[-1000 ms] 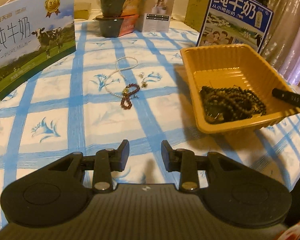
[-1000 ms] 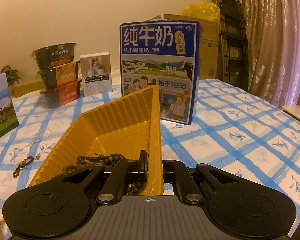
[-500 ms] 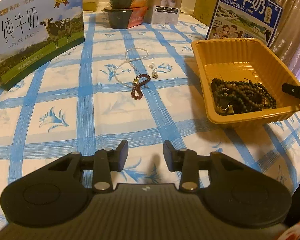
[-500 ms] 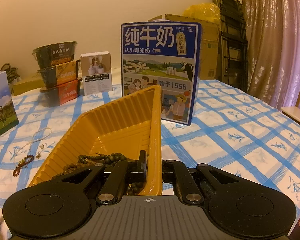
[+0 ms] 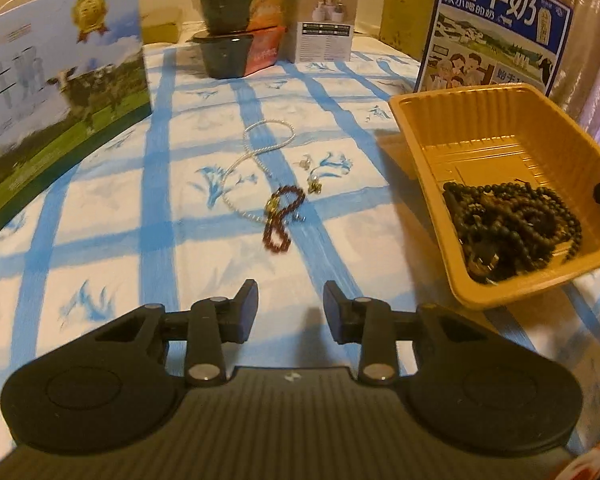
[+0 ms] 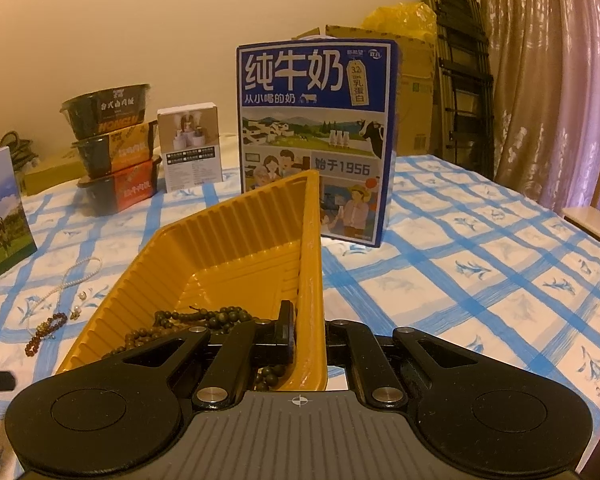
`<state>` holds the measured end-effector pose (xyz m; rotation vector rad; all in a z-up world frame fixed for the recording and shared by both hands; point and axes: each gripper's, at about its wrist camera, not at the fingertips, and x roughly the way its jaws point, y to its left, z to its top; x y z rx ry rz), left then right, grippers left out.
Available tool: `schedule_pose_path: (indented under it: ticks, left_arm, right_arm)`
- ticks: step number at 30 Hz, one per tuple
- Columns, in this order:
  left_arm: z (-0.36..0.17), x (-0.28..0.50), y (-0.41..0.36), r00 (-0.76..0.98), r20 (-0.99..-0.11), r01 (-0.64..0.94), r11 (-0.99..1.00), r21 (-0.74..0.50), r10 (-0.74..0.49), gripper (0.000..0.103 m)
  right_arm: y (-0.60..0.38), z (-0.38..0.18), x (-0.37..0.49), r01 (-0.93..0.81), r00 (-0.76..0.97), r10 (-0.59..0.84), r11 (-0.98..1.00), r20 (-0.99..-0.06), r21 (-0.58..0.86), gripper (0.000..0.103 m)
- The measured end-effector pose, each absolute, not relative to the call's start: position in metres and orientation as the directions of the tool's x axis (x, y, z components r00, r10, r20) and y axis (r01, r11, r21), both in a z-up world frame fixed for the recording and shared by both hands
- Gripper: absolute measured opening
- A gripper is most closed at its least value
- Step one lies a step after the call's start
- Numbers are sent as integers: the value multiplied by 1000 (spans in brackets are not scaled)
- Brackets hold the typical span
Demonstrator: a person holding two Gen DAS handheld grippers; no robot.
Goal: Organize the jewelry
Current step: 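Grasp the red bead bracelet with gold charm using the left gripper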
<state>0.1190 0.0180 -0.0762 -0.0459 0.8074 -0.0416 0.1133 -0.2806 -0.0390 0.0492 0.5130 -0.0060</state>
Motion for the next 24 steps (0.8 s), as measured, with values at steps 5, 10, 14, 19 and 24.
schedule_pose_path:
  ticks: [5, 10, 14, 19, 24]
  left_arm:
    - [-82, 145, 12, 700, -713, 33, 999, -28, -43, 18]
    - [-88, 165, 9, 701, -713, 35, 999, -2, -26, 15]
    - [-95, 174, 7, 694, -720, 42, 999, 20, -15, 9]
    - [-97, 174, 8, 698, -716, 35, 999, 36, 2, 4]
    - [-89, 153, 8, 691, -720, 59, 998, -19, -54, 4]
  right_arm:
    - [-281, -40, 115, 19, 870, 9, 998, -494, 52, 7]
    - [-282, -43, 117, 22, 868, 12, 998, -497, 63, 7]
    - [-285, -44, 119, 24, 866, 14, 997, -500, 70, 7]
    - [-285, -44, 119, 25, 866, 14, 997, -500, 72, 7]
    - [-287, -45, 119, 25, 865, 17, 997, -501, 78, 7]
